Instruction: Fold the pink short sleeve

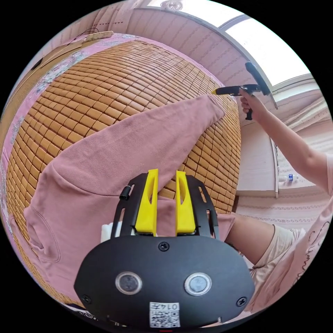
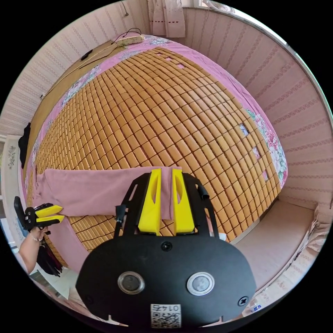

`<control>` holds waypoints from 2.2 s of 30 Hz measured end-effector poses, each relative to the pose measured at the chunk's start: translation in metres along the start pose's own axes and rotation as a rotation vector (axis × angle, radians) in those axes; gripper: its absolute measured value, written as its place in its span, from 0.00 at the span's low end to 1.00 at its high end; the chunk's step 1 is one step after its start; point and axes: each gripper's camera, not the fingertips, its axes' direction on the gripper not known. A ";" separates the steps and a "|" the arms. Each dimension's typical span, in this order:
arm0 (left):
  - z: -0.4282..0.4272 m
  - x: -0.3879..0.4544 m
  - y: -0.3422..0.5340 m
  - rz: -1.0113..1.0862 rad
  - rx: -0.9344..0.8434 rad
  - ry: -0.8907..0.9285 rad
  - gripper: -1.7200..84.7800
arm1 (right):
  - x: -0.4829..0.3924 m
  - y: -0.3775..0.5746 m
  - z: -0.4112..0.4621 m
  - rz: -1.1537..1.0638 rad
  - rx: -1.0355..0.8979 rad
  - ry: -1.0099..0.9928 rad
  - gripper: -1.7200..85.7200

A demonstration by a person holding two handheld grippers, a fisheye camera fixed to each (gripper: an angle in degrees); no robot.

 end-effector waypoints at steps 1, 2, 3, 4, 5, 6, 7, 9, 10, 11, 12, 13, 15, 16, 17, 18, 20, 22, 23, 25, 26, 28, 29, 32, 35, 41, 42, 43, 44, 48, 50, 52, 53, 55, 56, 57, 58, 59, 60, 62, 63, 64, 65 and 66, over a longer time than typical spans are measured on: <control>-0.008 0.001 -0.001 0.000 0.035 -0.005 0.11 | -0.009 0.004 -0.003 -0.030 0.017 0.011 0.08; -0.014 0.001 -0.002 -0.012 0.067 -0.018 0.11 | -0.018 0.010 -0.003 -0.066 0.007 0.026 0.07; -0.016 0.000 -0.003 -0.022 0.083 -0.027 0.11 | -0.023 0.014 -0.001 -0.088 -0.005 0.023 0.07; -0.017 -0.002 -0.006 -0.042 0.107 -0.046 0.11 | -0.032 0.022 0.005 -0.123 -0.041 0.011 0.06; -0.014 -0.005 -0.011 -0.059 0.115 -0.056 0.11 | -0.038 0.030 0.016 -0.151 -0.097 0.014 0.05; -0.011 -0.007 -0.013 -0.065 0.111 -0.060 0.11 | -0.041 0.034 0.022 -0.160 -0.123 0.025 0.05; -0.003 -0.011 -0.019 -0.079 0.087 -0.079 0.11 | -0.044 0.042 0.027 -0.172 -0.097 0.041 0.04; 0.013 -0.016 -0.025 -0.092 0.006 -0.140 0.10 | -0.044 0.051 0.026 -0.191 -0.044 0.044 0.03; 0.015 -0.016 -0.023 -0.061 0.014 -0.156 0.09 | -0.044 0.053 0.025 -0.206 -0.028 0.026 0.02; 0.014 -0.018 -0.020 -0.081 0.023 -0.143 0.09 | -0.044 0.053 0.025 -0.212 -0.040 0.013 0.02; 0.012 -0.019 -0.018 -0.100 0.030 -0.127 0.09 | -0.044 0.053 0.025 -0.209 -0.052 0.006 0.02; 0.010 -0.021 -0.014 -0.130 0.035 -0.101 0.09 | -0.044 0.053 0.024 -0.195 -0.070 -0.009 0.01; 0.005 -0.019 -0.009 -0.144 0.039 -0.101 0.09 | -0.045 0.055 0.022 -0.181 -0.071 0.045 0.01; 0.002 -0.014 -0.005 -0.134 0.043 -0.120 0.09 | -0.049 0.057 0.026 -0.206 -0.084 0.072 0.01; 0.000 -0.006 0.000 -0.106 0.048 -0.121 0.09 | -0.053 0.059 0.030 -0.234 -0.086 0.084 0.01; -0.001 -0.001 0.002 -0.091 0.050 -0.116 0.09 | -0.056 0.060 0.031 -0.243 -0.076 0.087 0.01; 0.009 0.015 0.011 -0.042 -0.002 -0.135 0.09 | -0.065 0.056 0.035 -0.236 -0.094 0.092 0.01; 0.008 0.023 0.023 -0.022 0.059 -0.182 0.08 | -0.072 0.055 0.037 -0.232 -0.105 0.095 0.01; 0.005 0.024 0.029 -0.027 0.078 -0.178 0.08 | -0.075 0.055 0.039 -0.237 -0.102 0.091 0.01; -0.004 0.022 0.039 -0.070 0.097 -0.128 0.07 | -0.078 0.056 0.040 -0.228 -0.095 0.067 0.01; -0.015 0.022 0.050 -0.090 0.129 -0.092 0.07 | -0.080 0.056 0.038 -0.235 -0.095 0.044 0.01; -0.037 0.023 0.077 -0.129 0.185 -0.081 0.07 | -0.084 0.060 0.029 -0.211 -0.052 0.059 0.01; -0.052 0.023 0.102 -0.159 0.213 -0.093 0.07 | -0.089 0.065 0.017 -0.183 0.015 0.065 0.01; -0.086 0.020 0.182 -0.274 0.245 -0.170 0.08 | -0.126 0.076 -0.012 -0.223 0.146 0.044 0.01; -0.113 0.015 0.274 -0.467 0.244 -0.259 0.08 | -0.203 0.080 -0.019 -0.380 0.161 0.003 0.01; -0.138 0.012 0.437 -0.892 0.319 -0.295 0.08 | -0.458 0.082 0.008 -0.893 0.060 -0.383 0.01; -0.138 0.012 0.449 -0.915 0.341 -0.280 0.08 | -0.487 0.084 0.011 -0.940 0.055 -0.403 0.01; -0.137 0.013 0.470 -0.951 0.354 -0.283 0.08 | -0.543 0.087 0.016 -1.013 0.055 -0.425 0.01; -0.134 0.014 0.486 -0.976 0.348 -0.291 0.08 | -0.598 0.091 0.022 -1.070 0.049 -0.433 0.02; -0.127 0.019 0.522 -1.003 0.362 -0.282 0.08 | -0.749 0.103 0.040 -1.196 -0.010 -0.451 0.04; -0.126 0.028 0.534 -0.969 0.364 -0.303 0.08 | -0.836 0.113 0.054 -1.221 -0.043 -0.387 0.08; -0.128 0.035 0.541 -0.943 0.360 -0.325 0.08 | -0.890 0.122 0.069 -1.223 -0.089 -0.326 0.11; -0.129 0.038 0.546 -0.934 0.359 -0.326 0.08 | -0.919 0.127 0.083 -1.207 -0.125 -0.275 0.12; -0.133 0.041 0.555 -0.924 0.364 -0.314 0.08 | -0.955 0.133 0.107 -1.202 -0.196 -0.154 0.12; -0.135 0.043 0.562 -0.919 0.371 -0.302 0.08 | -0.972 0.136 0.121 -1.201 -0.231 -0.074 0.11; -0.136 0.044 0.565 -0.916 0.374 -0.297 0.08 | -0.977 0.137 0.126 -1.198 -0.241 -0.049 0.09; -0.137 0.046 0.572 -0.915 0.383 -0.287 0.08 | -0.984 0.138 0.130 -1.180 -0.219 -0.005 0.06; -0.139 0.049 0.578 -0.915 0.393 -0.279 0.08 | -0.989 0.140 0.129 -1.196 -0.232 -0.029 0.05; -0.140 0.051 0.581 -0.915 0.398 -0.275 0.08 | -0.991 0.141 0.128 -1.202 -0.241 -0.051 0.04; -0.142 0.058 0.593 -0.910 0.416 -0.266 0.08 | -0.991 0.153 0.107 -1.308 -0.205 -0.169 0.03; -0.143 0.060 0.596 -0.909 0.420 -0.261 0.08 | -0.988 0.158 0.098 -1.354 -0.173 -0.210 0.03; -0.145 0.065 0.602 -0.906 0.430 -0.250 0.08 | -0.980 0.173 0.075 -1.475 -0.109 -0.308 0.03; -0.148 0.072 0.610 -0.899 0.448 -0.237 0.08 | -0.966 0.189 0.050 -1.616 -0.063 -0.412 0.03; -0.151 0.077 0.614 -0.893 0.458 -0.234 0.08 | -0.959 0.197 0.039 -1.682 -0.051 -0.458 0.03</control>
